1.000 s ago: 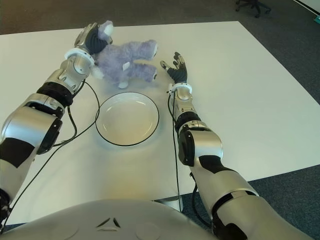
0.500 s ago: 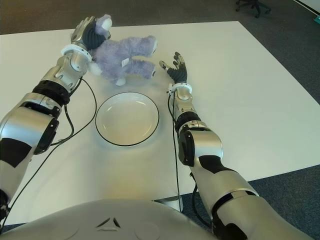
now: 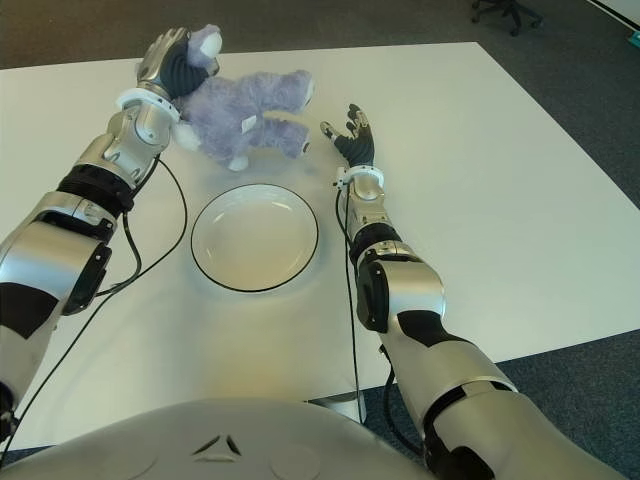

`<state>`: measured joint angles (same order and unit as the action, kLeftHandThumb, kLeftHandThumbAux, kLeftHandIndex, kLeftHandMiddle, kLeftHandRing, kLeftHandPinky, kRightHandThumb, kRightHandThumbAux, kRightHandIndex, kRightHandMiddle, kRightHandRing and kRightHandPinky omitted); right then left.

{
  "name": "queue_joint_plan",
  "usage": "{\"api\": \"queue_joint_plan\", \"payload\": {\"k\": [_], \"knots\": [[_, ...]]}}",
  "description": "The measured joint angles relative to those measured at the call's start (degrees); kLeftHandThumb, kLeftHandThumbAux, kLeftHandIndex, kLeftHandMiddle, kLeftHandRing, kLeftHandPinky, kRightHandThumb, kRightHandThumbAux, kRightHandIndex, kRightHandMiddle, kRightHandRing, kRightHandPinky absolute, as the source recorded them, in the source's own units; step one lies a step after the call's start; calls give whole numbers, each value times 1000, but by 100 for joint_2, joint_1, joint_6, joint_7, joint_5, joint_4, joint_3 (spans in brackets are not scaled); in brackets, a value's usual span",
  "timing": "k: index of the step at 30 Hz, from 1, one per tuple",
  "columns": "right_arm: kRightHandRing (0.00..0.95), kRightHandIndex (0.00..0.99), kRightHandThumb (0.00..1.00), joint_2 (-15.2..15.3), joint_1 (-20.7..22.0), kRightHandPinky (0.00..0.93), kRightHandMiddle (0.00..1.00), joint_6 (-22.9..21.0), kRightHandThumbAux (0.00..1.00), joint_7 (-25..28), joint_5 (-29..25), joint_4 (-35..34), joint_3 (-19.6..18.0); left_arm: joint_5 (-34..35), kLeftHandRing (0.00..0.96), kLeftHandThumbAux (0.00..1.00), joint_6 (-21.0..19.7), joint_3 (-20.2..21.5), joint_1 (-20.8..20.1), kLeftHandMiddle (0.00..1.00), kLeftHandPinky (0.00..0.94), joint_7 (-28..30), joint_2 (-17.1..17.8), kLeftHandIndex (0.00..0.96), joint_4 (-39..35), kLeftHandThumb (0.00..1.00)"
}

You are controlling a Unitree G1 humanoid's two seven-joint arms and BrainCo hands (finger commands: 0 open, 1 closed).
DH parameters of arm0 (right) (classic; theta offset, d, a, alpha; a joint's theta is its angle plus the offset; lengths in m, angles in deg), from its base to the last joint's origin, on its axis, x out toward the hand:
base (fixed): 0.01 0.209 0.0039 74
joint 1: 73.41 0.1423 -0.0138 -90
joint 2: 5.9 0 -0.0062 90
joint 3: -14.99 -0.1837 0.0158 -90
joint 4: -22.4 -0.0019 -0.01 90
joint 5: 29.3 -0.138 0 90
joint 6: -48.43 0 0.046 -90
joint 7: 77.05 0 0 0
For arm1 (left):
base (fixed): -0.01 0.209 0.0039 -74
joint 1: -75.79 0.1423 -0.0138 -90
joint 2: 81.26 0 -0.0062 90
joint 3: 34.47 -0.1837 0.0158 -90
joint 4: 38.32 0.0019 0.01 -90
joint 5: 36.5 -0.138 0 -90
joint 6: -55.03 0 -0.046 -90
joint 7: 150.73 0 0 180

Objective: Put the doll into the plate.

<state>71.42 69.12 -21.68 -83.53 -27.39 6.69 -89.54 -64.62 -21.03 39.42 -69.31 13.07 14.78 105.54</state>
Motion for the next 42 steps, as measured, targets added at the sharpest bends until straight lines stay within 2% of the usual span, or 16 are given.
{"api": "queue_joint_plan", "payload": {"k": [18, 35, 42], "knots": [[0, 69, 398, -5, 2, 0, 8, 0, 787, -1, -7, 0, -6, 7, 905, 621, -13, 195, 594, 909, 890, 150, 132, 862, -1318, 889], [0, 75, 370, -4, 2, 0, 5, -1, 788, 20, -4, 3, -2, -56, 915, 621, 36, 212, 1114, 924, 892, 380, 283, 866, -2345, 891], [0, 84, 411, -6, 2, 0, 4, -1, 782, 23, -9, 3, -9, -77, 912, 618, -102, 265, 1242, 920, 887, 495, 328, 864, -2746, 900]]}}
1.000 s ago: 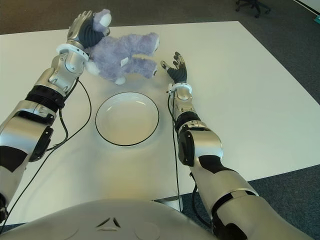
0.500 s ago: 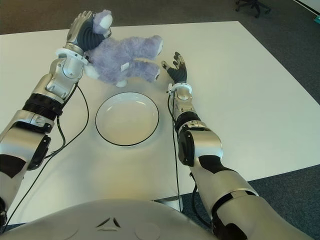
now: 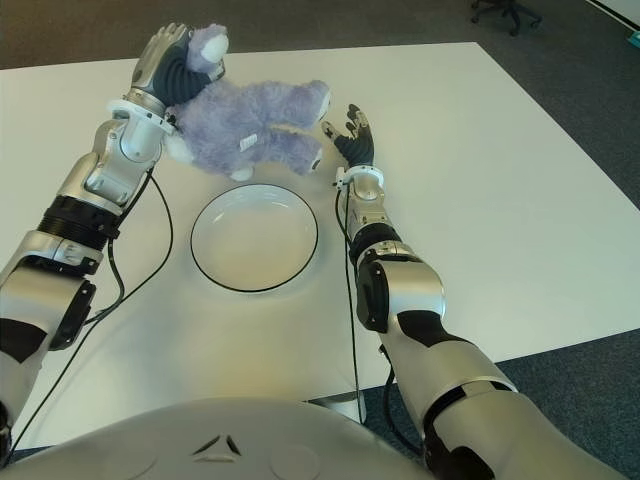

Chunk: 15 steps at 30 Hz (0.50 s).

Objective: Put the doll into the plate.

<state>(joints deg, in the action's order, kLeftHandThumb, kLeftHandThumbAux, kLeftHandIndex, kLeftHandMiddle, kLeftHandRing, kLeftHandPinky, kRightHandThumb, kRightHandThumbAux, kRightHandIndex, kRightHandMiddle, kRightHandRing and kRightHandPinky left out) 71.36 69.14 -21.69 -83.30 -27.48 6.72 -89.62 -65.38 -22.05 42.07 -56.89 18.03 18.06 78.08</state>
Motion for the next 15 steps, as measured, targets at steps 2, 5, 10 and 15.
{"api": "queue_joint_plan", "payload": {"k": [2, 5, 10, 15], "knots": [[0, 81, 413, -2, 1, 0, 4, 0, 782, 0, 0, 0, 0, 1, 910, 619, -60, 40, 81, 917, 884, 43, 3, 863, -180, 901], [0, 70, 411, -2, 1, 0, 6, 0, 782, -1, 1, 1, 1, 0, 907, 617, -134, 90, 198, 913, 884, 114, 4, 859, -390, 903], [0, 61, 395, 0, 1, 0, 5, -1, 784, -3, 4, 2, 6, -3, 908, 614, -128, 121, 374, 914, 885, 175, 10, 857, -619, 904], [0, 54, 359, 1, 1, 0, 2, -1, 786, -3, 10, 2, 16, -84, 913, 615, -2, 123, 456, 922, 886, 175, 30, 860, -686, 905]]}}
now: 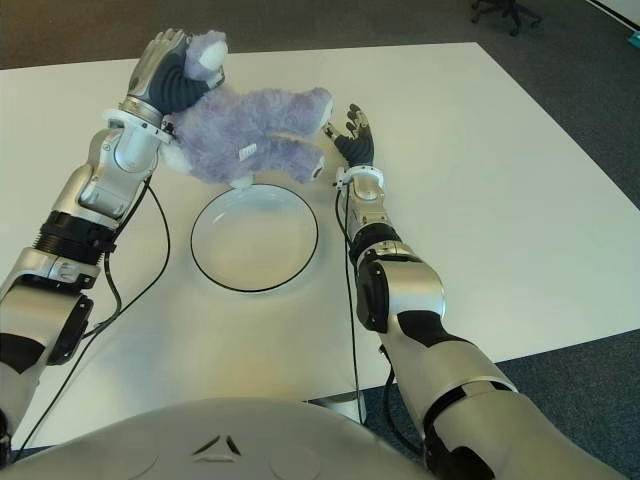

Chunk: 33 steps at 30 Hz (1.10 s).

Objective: Put the doll into the plate.

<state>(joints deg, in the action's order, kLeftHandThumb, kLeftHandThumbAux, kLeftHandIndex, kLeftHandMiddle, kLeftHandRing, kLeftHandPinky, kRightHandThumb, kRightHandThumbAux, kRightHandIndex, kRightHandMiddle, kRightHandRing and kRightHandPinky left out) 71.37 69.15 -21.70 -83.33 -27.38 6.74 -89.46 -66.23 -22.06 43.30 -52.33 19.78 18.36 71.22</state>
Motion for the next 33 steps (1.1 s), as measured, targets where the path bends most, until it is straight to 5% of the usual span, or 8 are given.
{"api": "queue_joint_plan", "payload": {"k": [33], "knots": [[0, 58, 371, -9, 0, 0, 0, 0, 779, -21, 5, 6, 32, -357, 895, 590, 707, 88, 473, 896, 869, -47, 170, 833, -709, 904]]}}
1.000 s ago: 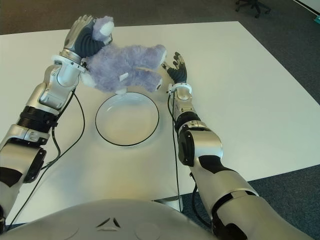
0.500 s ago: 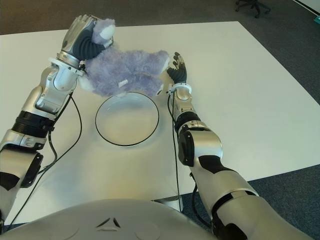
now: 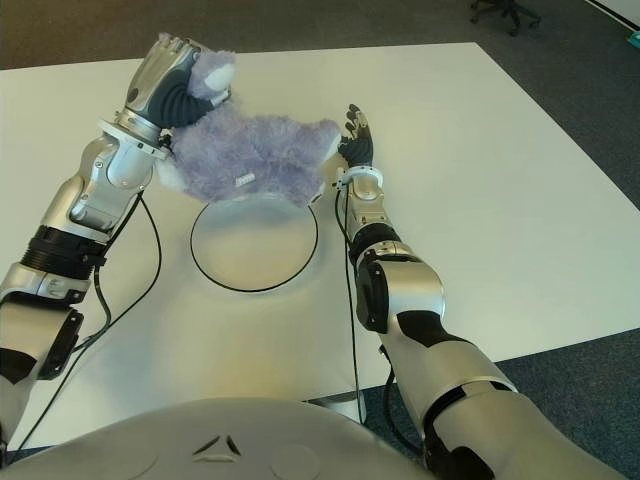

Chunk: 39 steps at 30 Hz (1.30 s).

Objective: Put the doll into the plate.

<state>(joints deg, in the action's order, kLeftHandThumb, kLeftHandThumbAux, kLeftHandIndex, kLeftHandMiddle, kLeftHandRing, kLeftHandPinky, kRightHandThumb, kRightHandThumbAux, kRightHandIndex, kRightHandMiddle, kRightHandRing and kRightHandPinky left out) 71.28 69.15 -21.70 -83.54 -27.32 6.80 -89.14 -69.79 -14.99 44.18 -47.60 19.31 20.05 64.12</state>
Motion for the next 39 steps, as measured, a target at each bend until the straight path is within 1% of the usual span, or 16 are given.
{"api": "queue_joint_plan", "payload": {"k": [10, 14, 15, 20, 25, 30, 35, 39], "knots": [[0, 80, 440, -2, 0, 0, 1, 0, 776, 2, -12, -1, -26, 14, 903, 601, 4, 9, 107, 909, 874, 22, -9, 842, -118, 900], [0, 80, 429, -4, 0, 0, 1, 0, 776, 3, -15, -1, -44, 0, 903, 600, 50, 9, 113, 907, 873, 22, -9, 840, -134, 900], [0, 78, 406, -4, 0, 0, 1, 0, 776, 3, -15, -1, -44, -2, 902, 599, 65, 9, 114, 905, 873, 22, -9, 838, -134, 900], [0, 65, 378, -7, 0, 0, 0, 0, 782, 2, -10, -2, -38, 1, 896, 594, 78, 9, 150, 898, 871, 79, -10, 835, -227, 899], [0, 84, 415, -7, 0, 0, 1, 0, 780, 2, -10, -2, -39, 131, 893, 587, -127, 24, 306, 893, 866, 339, -117, 830, -517, 899], [0, 71, 421, -9, 0, 0, 2, 0, 781, 2, -12, -2, -44, 140, 897, 588, -289, 21, 419, 900, 870, 474, -236, 837, -580, 903], [0, 64, 408, -9, -1, 0, 1, 0, 783, 10, -11, -1, -42, 137, 900, 594, -331, 21, 520, 907, 874, 486, -290, 843, -582, 905], [0, 55, 377, -8, -1, 0, 0, 0, 778, 14, -11, 0, -41, 136, 904, 599, -322, 21, 535, 913, 878, 486, -332, 849, -581, 903]]}}
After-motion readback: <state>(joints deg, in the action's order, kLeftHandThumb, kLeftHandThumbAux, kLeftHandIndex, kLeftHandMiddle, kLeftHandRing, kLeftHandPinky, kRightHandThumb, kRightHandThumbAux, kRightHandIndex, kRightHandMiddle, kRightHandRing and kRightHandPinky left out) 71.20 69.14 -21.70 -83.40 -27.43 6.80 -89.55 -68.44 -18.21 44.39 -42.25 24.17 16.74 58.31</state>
